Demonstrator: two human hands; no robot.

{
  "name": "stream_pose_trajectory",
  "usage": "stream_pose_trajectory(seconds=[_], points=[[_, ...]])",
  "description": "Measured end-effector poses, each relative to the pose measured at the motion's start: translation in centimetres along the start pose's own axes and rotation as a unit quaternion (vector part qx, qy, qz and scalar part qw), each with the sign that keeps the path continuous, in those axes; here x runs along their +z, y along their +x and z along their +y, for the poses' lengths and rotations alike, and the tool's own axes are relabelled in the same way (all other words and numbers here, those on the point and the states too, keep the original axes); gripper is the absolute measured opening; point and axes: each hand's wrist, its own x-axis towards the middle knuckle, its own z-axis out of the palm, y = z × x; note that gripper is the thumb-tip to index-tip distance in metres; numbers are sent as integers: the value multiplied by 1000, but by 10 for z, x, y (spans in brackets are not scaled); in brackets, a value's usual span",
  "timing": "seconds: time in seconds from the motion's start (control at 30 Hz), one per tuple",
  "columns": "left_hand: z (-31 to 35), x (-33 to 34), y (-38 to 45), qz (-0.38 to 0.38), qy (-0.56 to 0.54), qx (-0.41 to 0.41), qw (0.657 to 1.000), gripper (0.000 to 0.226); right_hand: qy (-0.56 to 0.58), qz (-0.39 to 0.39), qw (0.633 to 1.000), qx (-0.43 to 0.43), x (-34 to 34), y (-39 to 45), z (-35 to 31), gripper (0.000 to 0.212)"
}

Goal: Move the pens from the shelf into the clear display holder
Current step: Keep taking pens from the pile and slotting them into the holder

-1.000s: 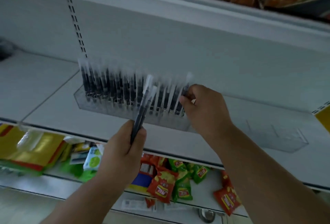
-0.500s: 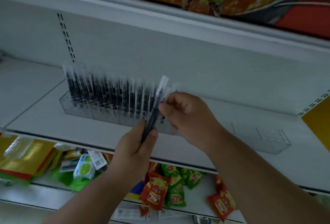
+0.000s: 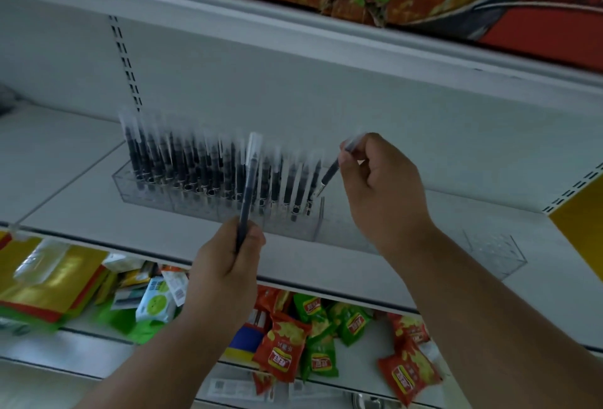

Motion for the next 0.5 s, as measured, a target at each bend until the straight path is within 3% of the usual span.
stream_pose_trajectory(seconds=[0.3, 0.5], points=[[-4, -8, -12, 2, 10, -5, 1000, 21, -116, -152, 981, 45, 31, -4, 3, 21], [-4, -16, -12, -4, 44, 3, 999, 23, -111, -103, 985, 78, 25, -13, -2, 28]])
